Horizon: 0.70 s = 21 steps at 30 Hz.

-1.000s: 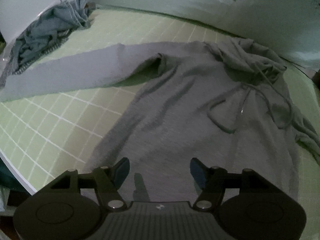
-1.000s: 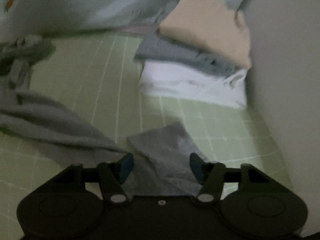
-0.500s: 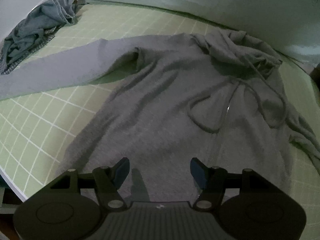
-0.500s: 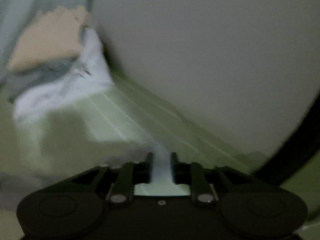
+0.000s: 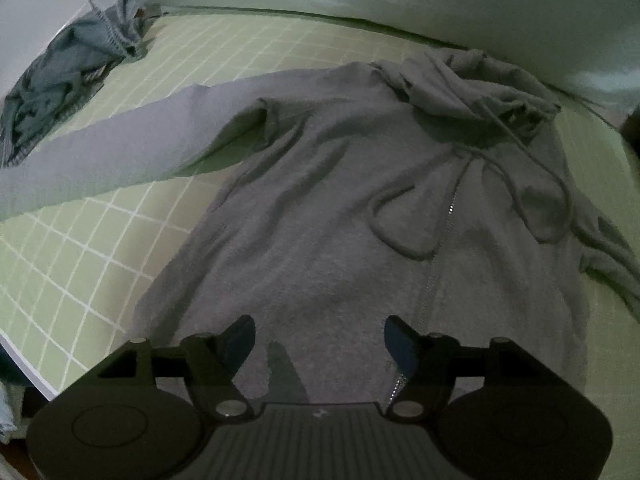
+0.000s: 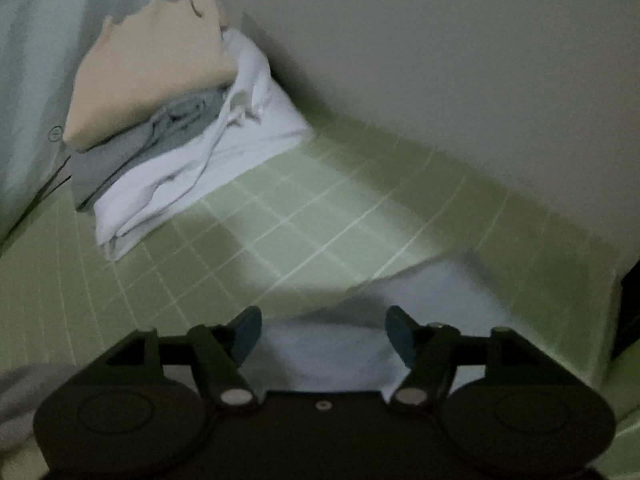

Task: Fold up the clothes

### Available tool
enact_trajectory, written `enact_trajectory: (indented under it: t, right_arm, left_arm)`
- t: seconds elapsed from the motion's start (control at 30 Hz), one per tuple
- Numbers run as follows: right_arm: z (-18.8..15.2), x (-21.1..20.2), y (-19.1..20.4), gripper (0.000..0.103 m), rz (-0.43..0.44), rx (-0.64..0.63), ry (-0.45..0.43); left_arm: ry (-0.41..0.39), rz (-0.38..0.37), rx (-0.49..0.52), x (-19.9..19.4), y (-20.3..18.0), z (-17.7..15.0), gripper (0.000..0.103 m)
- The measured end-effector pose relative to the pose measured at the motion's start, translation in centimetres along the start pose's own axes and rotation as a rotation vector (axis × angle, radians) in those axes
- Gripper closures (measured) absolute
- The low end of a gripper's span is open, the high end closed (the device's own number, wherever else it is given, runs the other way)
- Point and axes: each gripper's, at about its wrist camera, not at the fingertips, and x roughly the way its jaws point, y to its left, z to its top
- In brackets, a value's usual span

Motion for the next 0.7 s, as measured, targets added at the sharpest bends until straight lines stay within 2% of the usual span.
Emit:
enact_trajectory:
  t: [0.1,0.17,0.23,0.3,0.4,0.43,0.5,0.53,0.57,0.6,0.67,0.7]
  right_arm:
    - [0.0,1.3,0.5,0.026,-0.021,0.02,0.044]
    - [-0.3,1.2,0.7,0.02,-0.052,0.002,0.055]
    - [-0.3,1.7,1.1,0.018,-0.079,-0.019,0.056]
    - [-0.3,1.9,1.2,0.018,-0.082,-0.025,0.05]
    - [-0.5,2.0,1.1,0.024,-0.077,-0.031,0.039]
    - [-0.4,1.9,1.2,0.03,-0.074,-0.038,0.037]
    - [-0.2,1.6,1.3,0.052,-0.055,-0.057,0.033]
    - [0.0,1.5,1.4,0.07,-0.044,-0.066,0.033]
    - [0.1,1.5,1.6,0.079,-0.035,-0.072,0.036]
    - [0.2,1.4,1.7,0.081,-0.029,-0.078,0.038]
    - [0.5,1.4,1.7,0.096,-0.008,-0.072,0.044]
    - [0.7,1.5,1.7,0.096,0.015,-0.059,0.046]
  left_arm:
    - [-0.005,0.005,0.018,-0.1,-0.5,0.1,0.03]
    - [-0.006,0.004,0.029,-0.2,-0.8,0.2,0.03]
    - [-0.007,0.007,0.04,-0.2,-1.0,0.1,0.03]
    - [-0.005,0.007,0.045,-0.1,-1.0,0.0,0.03]
    - [0.004,0.006,0.039,0.1,-1.0,-0.2,0.029]
    - [0.006,0.009,0.035,0.1,-1.0,-0.2,0.029]
    - [0.01,0.013,0.028,0.2,-0.9,-0.3,0.029]
    - [0.011,0.013,0.025,0.2,-0.9,-0.3,0.029]
    - [0.012,0.013,0.022,0.2,-0.8,-0.3,0.029]
    - [0.012,0.012,0.018,0.2,-0.8,-0.3,0.029]
    - [0.011,0.01,0.01,0.1,-0.6,-0.2,0.029]
    - [0.01,0.009,0.006,0.1,-0.5,-0.1,0.029]
